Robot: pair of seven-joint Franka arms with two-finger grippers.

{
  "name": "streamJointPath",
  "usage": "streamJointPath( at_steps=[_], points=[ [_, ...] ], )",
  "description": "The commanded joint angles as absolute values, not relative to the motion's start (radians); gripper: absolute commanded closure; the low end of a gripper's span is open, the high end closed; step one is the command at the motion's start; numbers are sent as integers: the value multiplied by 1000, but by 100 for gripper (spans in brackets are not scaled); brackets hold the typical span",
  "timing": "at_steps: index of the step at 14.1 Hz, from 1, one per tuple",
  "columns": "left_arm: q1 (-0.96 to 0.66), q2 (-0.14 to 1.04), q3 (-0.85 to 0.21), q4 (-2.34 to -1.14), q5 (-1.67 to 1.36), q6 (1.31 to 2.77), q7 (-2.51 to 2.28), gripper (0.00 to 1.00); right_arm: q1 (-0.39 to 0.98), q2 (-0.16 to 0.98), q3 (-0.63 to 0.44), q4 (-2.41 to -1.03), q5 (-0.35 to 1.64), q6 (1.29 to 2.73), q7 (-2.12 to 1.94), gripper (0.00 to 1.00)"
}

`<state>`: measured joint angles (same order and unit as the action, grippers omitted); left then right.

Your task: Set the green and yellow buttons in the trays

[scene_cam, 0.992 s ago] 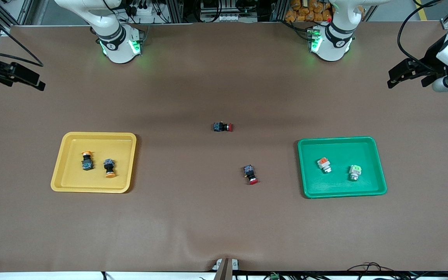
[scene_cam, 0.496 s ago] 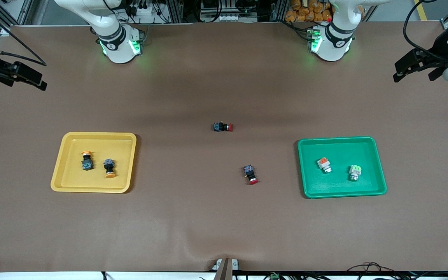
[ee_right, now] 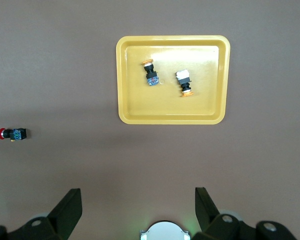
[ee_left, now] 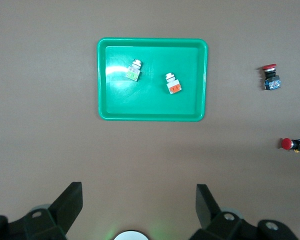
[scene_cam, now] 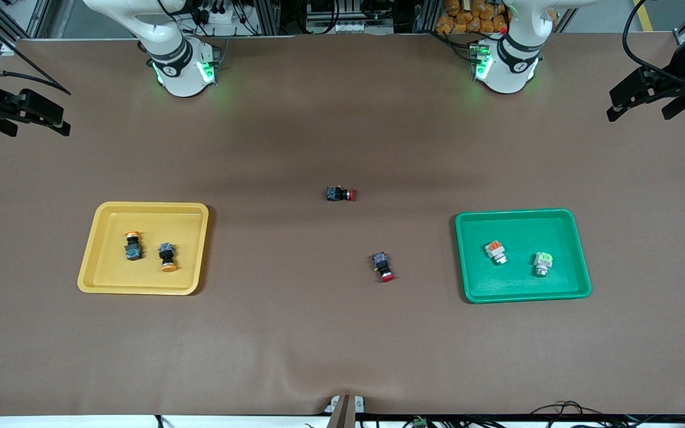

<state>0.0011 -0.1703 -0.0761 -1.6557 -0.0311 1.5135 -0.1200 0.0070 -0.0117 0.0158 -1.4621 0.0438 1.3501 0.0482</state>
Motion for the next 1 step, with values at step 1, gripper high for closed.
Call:
streamJointPath(
  at_steps=[1],
  points=[
    [11,-166,-77,-1635,-37,1483,-112,0,11,-43,18,-1493,-7,1361,31,0]
  ],
)
